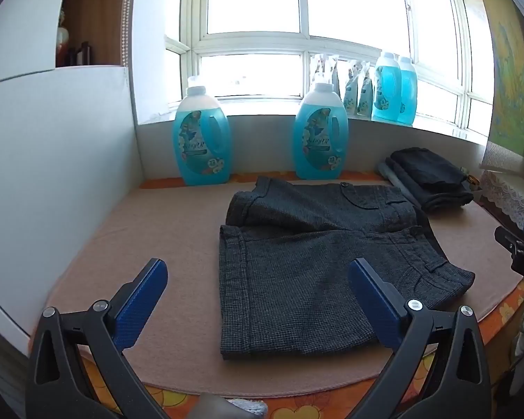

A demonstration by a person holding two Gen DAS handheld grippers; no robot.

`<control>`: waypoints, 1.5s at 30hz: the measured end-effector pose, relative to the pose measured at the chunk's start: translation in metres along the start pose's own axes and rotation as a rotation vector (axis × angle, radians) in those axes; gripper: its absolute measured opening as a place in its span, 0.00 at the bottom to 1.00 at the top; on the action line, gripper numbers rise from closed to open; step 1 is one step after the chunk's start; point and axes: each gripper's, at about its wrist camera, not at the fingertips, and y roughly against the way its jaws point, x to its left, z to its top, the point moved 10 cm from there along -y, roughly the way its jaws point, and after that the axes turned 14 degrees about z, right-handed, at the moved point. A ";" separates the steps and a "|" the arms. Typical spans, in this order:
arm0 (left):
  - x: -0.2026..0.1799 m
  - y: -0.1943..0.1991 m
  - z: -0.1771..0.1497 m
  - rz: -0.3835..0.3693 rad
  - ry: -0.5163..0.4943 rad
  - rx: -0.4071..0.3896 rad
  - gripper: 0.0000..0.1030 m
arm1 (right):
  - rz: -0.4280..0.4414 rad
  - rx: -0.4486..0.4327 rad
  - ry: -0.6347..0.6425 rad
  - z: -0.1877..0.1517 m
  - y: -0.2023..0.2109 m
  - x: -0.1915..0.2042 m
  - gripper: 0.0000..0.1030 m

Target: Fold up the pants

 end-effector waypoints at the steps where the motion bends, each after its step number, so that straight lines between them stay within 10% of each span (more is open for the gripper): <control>1: 0.000 0.000 0.000 -0.005 0.001 0.001 1.00 | -0.001 0.001 -0.001 -0.001 0.000 0.000 1.00; 45: -0.003 -0.001 -0.002 0.002 -0.012 0.017 1.00 | 0.017 0.013 -0.012 -0.003 -0.004 0.005 1.00</control>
